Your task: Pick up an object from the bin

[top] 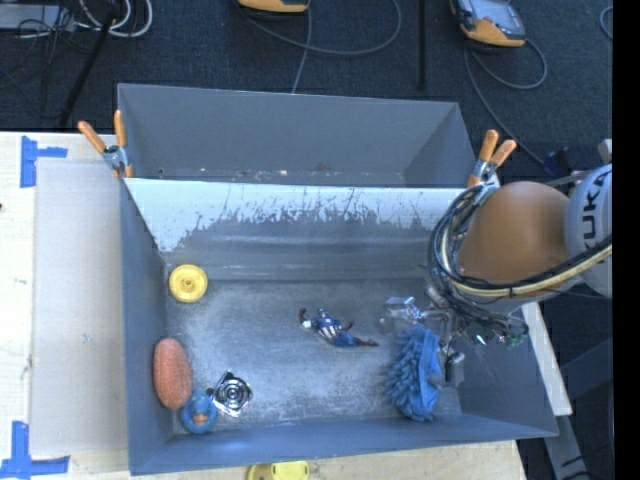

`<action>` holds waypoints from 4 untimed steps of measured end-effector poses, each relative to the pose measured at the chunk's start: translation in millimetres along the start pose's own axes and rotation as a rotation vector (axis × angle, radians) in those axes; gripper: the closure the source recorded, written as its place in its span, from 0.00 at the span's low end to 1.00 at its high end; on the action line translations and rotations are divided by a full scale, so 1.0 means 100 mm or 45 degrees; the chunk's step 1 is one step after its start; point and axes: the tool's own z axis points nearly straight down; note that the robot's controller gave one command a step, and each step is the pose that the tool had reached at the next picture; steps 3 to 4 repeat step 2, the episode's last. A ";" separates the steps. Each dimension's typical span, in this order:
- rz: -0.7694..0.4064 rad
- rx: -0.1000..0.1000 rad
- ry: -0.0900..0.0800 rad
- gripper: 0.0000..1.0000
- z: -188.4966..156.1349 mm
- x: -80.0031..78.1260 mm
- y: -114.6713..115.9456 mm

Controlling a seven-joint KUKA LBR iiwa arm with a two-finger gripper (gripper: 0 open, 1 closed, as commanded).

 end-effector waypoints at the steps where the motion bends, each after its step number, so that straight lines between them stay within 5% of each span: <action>1: 0.188 -0.002 0.004 1.00 0.27 0.13 -0.24; 4: 0.189 -0.002 0.004 1.00 0.27 0.13 -0.24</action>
Offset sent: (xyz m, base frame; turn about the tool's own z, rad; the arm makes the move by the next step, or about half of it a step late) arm 0.0000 0.0000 0.0000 0.0000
